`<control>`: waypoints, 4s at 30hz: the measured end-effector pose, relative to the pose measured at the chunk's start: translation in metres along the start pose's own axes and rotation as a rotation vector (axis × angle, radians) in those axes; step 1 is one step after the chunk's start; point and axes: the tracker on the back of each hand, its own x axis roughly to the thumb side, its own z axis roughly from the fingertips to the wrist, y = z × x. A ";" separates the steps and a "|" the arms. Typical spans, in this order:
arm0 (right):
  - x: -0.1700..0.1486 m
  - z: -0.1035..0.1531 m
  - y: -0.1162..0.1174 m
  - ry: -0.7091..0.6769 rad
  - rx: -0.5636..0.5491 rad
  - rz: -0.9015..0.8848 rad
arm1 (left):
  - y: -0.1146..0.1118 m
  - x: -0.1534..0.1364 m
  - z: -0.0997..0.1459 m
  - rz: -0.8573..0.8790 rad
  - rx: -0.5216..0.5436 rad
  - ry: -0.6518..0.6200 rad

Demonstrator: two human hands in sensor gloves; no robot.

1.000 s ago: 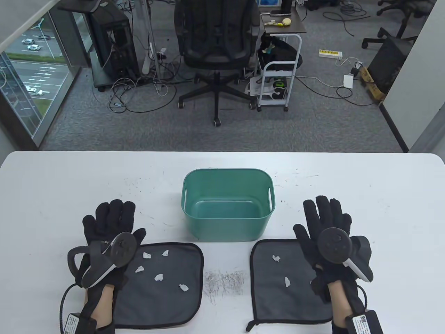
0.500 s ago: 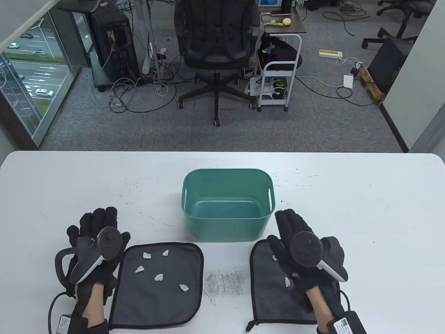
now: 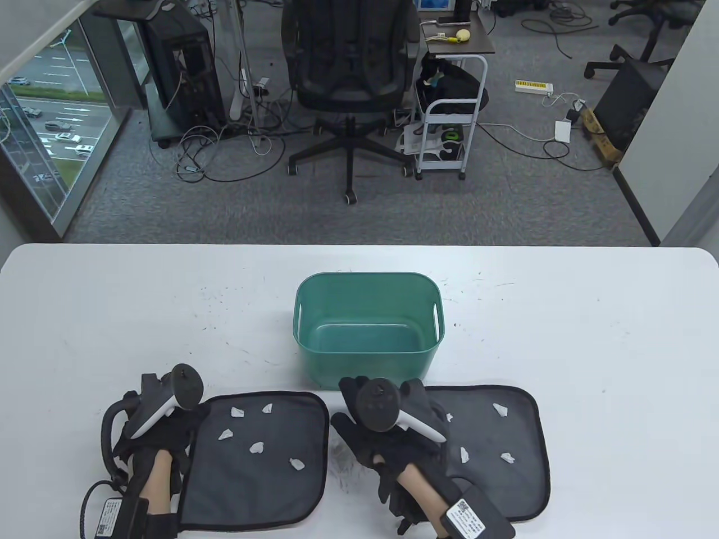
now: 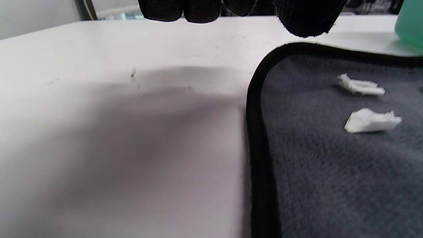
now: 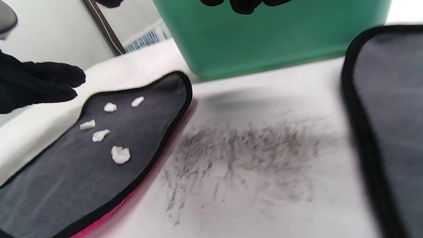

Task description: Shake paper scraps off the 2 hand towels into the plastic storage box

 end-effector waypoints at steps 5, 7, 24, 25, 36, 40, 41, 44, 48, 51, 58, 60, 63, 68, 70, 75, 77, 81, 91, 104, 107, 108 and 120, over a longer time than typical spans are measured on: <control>0.013 -0.029 0.024 0.111 0.069 0.042 | -0.011 -0.001 -0.008 0.008 -0.089 -0.005; 0.016 -0.037 0.031 0.146 0.081 0.047 | -0.014 0.000 -0.010 0.004 -0.101 -0.007; 0.018 -0.058 0.052 0.255 0.102 0.106 | -0.025 0.002 -0.016 -0.024 -0.134 0.005; 0.018 -0.058 0.052 0.256 0.100 0.107 | -0.026 0.002 -0.016 -0.024 -0.133 0.005; 0.025 -0.059 0.059 0.281 0.079 0.171 | -0.028 0.003 -0.016 -0.014 -0.132 -0.017; 0.026 -0.058 0.061 0.260 0.068 0.096 | -0.030 0.003 -0.016 0.006 -0.134 -0.024; 0.026 -0.058 0.061 0.257 0.066 0.071 | -0.031 0.003 -0.016 0.009 -0.134 -0.025; 0.025 -0.059 0.058 0.260 0.047 0.052 | -0.032 0.002 -0.016 0.016 -0.132 -0.027; 0.025 -0.060 0.057 0.278 0.017 0.052 | -0.033 0.002 -0.015 0.021 -0.127 -0.028; 0.023 -0.060 0.056 0.283 -0.004 0.020 | -0.034 0.002 -0.015 0.031 -0.126 -0.029; 0.015 -0.058 0.048 0.261 0.007 -0.105 | -0.031 -0.001 -0.013 0.069 -0.075 -0.037; 0.013 -0.057 0.045 0.251 0.021 -0.146 | -0.030 -0.002 -0.012 0.088 -0.084 -0.044; 0.010 -0.055 0.041 0.227 0.040 -0.210 | -0.026 -0.003 -0.006 0.109 -0.067 -0.055; 0.009 -0.049 0.033 0.177 0.034 -0.284 | -0.016 0.004 0.007 0.145 -0.073 -0.081; 0.011 -0.046 0.030 0.149 -0.001 -0.315 | -0.013 0.006 0.012 0.144 -0.099 -0.098; 0.019 -0.042 0.024 0.112 0.016 -0.303 | -0.005 0.010 0.023 0.162 -0.070 -0.097; 0.021 -0.041 0.023 0.099 0.006 -0.309 | -0.003 0.011 0.027 0.190 -0.068 -0.106; 0.023 -0.042 0.022 0.056 -0.028 -0.316 | 0.001 0.010 0.035 0.211 -0.068 -0.132; 0.036 -0.035 0.002 0.014 -0.019 -0.343 | 0.015 0.012 0.054 0.313 -0.059 -0.131; 0.039 -0.010 -0.037 -0.031 0.019 -0.388 | 0.063 0.041 0.090 0.376 -0.075 -0.227; 0.039 -0.002 -0.047 -0.042 0.018 -0.392 | 0.075 0.048 0.100 0.379 -0.070 -0.261; 0.039 0.001 -0.051 -0.044 0.014 -0.384 | 0.079 0.051 0.103 0.378 -0.068 -0.273; 0.027 0.022 -0.092 -0.033 0.014 -0.448 | 0.118 0.074 0.115 0.383 -0.078 -0.342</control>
